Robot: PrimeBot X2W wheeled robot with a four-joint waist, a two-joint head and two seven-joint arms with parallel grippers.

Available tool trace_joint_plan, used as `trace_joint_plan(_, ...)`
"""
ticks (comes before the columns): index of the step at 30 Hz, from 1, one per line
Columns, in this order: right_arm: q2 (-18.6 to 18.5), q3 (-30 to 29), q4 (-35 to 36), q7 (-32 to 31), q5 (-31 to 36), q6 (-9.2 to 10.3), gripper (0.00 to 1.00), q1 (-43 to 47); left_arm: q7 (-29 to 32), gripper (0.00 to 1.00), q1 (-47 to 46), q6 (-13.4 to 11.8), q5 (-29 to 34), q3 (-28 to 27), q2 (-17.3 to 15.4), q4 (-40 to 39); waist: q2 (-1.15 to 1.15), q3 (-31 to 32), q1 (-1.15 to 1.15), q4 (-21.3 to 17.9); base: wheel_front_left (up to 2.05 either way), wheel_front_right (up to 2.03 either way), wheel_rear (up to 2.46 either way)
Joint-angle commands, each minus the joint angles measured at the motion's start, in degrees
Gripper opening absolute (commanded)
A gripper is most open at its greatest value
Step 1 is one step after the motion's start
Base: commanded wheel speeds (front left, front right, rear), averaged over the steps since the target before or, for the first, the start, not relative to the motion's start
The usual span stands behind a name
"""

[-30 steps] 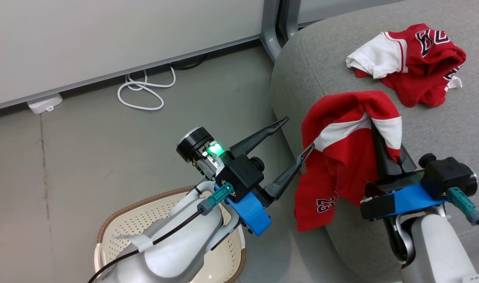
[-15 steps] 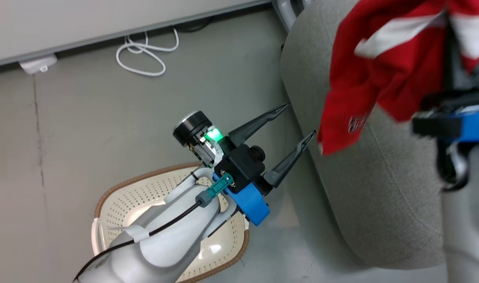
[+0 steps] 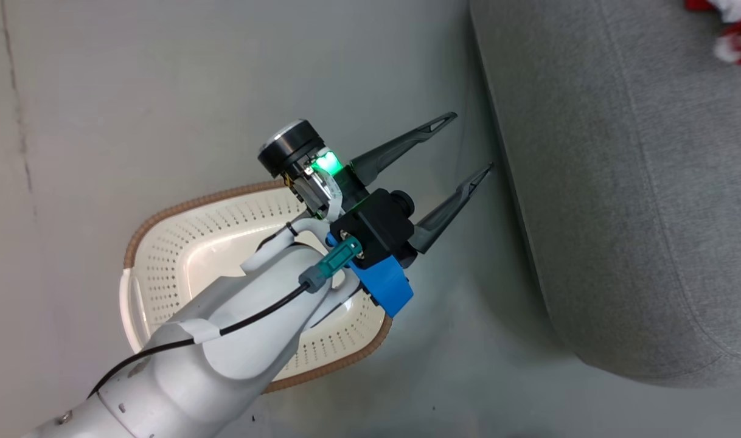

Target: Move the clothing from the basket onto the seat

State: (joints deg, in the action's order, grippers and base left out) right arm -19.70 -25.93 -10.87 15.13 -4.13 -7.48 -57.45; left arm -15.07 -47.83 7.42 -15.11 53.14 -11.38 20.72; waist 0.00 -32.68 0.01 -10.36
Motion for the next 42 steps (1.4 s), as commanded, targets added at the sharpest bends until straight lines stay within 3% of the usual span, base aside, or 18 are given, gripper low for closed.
trace_joint_plan(1,-2.8,-1.1,-2.3,0.0,-0.2,-0.03,0.0,-2.3,-0.1,1.0,-1.5,0.1,0.2,0.1,-0.8,0.1,0.0,-3.8,-0.01,-0.3,0.0,0.0,0.0)
trace_joint_plan(6,-9.5,-2.8,-8.7,0.0,-0.2,-0.02,0.0,-3.8,0.1,1.0,-2.4,0.1,0.4,0.7,-1.8,0.1,0.0,-6.1,-0.01,-1.5,0.0,0.0,0.0)
trace_joint_plan(11,-12.0,-2.2,-17.1,0.0,2.8,-0.02,0.0,-2.5,0.1,1.0,-2.9,0.1,0.3,1.4,-2.5,0.0,0.0,-7.2,-0.01,-2.4,0.0,0.0,0.0)
trace_joint_plan(29,-5.7,-5.4,-32.5,0.0,6.1,-0.02,0.0,1.8,0.8,1.0,-4.6,-0.5,-0.1,2.0,-3.8,-1.5,0.0,-10.7,-0.01,-1.2,0.0,0.0,0.0)
trace_joint_plan(33,-4.3,-5.4,-33.0,0.0,5.9,-0.02,0.01,2.2,0.7,1.0,-4.4,-0.8,-0.4,2.2,-4.0,-1.3,0.0,-10.1,-0.01,-1.6,0.0,0.0,0.0)
trace_joint_plan(34,-4.2,-5.4,-32.4,0.0,5.8,-0.02,0.7,2.5,0.7,1.0,-4.2,-0.8,-0.4,2.3,-4.1,-1.3,0.0,-9.8,-0.01,-1.7,0.0,0.0,0.0)
trace_joint_plan(35,-4.0,-5.5,-31.7,0.0,5.7,-0.02,1.0,2.9,0.6,1.0,-4.0,-0.8,-0.4,2.3,-4.1,-1.1,0.0,-9.3,-0.01,-1.8,0.0,0.0,0.0)
trace_joint_plan(42,-1.9,-4.8,-24.4,0.0,5.8,-0.02,1.0,9.1,0.2,1.0,-1.8,-1.5,-1.5,2.0,-3.3,-0.6,0.0,-4.1,-0.01,-2.1,0.0,0.0,0.0)
